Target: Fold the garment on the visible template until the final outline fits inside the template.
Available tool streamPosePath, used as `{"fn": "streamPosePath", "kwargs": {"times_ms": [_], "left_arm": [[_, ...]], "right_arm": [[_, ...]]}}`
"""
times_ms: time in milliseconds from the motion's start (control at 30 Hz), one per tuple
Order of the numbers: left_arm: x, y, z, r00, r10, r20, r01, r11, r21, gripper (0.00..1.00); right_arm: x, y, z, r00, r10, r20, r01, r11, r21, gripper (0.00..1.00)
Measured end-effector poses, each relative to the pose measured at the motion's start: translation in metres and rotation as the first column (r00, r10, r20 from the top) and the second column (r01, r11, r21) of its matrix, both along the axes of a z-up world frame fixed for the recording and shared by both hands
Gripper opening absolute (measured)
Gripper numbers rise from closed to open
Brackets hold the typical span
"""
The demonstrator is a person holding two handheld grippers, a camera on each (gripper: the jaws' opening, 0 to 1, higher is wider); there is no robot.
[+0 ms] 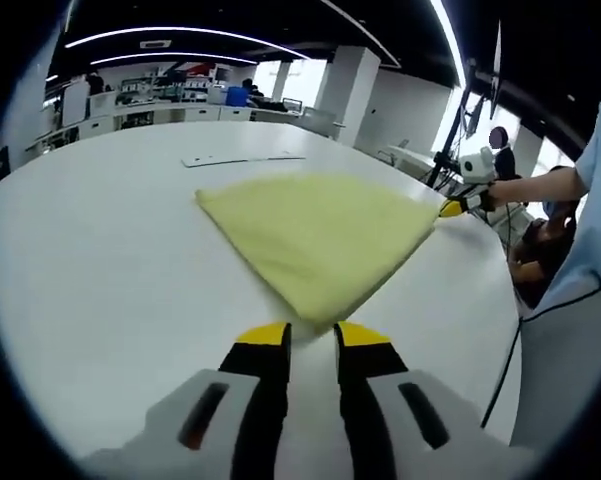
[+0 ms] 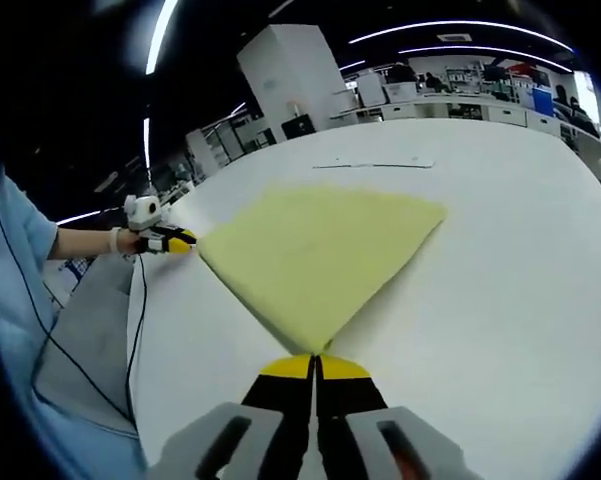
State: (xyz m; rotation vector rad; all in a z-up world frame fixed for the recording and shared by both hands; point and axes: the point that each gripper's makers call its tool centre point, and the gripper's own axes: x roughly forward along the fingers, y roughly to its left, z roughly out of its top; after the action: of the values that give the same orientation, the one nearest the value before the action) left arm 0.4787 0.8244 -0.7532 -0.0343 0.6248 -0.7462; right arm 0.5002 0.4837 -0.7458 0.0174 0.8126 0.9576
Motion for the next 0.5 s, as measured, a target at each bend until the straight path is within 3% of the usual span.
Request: {"fn": "streamPosePath", "kwargs": {"times_ms": [133, 267, 500], "left_arm": [[0.002, -0.005, 0.002, 1.000, 0.006, -0.021, -0.006, 1.000, -0.024, 0.01], [-0.001, -0.002, 0.004, 1.000, 0.001, -0.012, -0.002, 1.000, -0.015, 0.00], [-0.019, 0.004, 0.005, 0.999, 0.017, -0.049, -0.019, 0.999, -0.039, 0.00]], "right_arm": [[0.000, 0.000, 0.000, 1.000, -0.002, -0.002, 0.002, 1.000, -0.002, 0.00], [-0.001, -0.001, -0.001, 1.000, -0.003, -0.006, 0.003, 1.000, -0.003, 0.00], [-0.011, 0.000, -0.002, 1.000, 0.008, -0.019, -0.008, 1.000, -0.007, 0.00]]}}
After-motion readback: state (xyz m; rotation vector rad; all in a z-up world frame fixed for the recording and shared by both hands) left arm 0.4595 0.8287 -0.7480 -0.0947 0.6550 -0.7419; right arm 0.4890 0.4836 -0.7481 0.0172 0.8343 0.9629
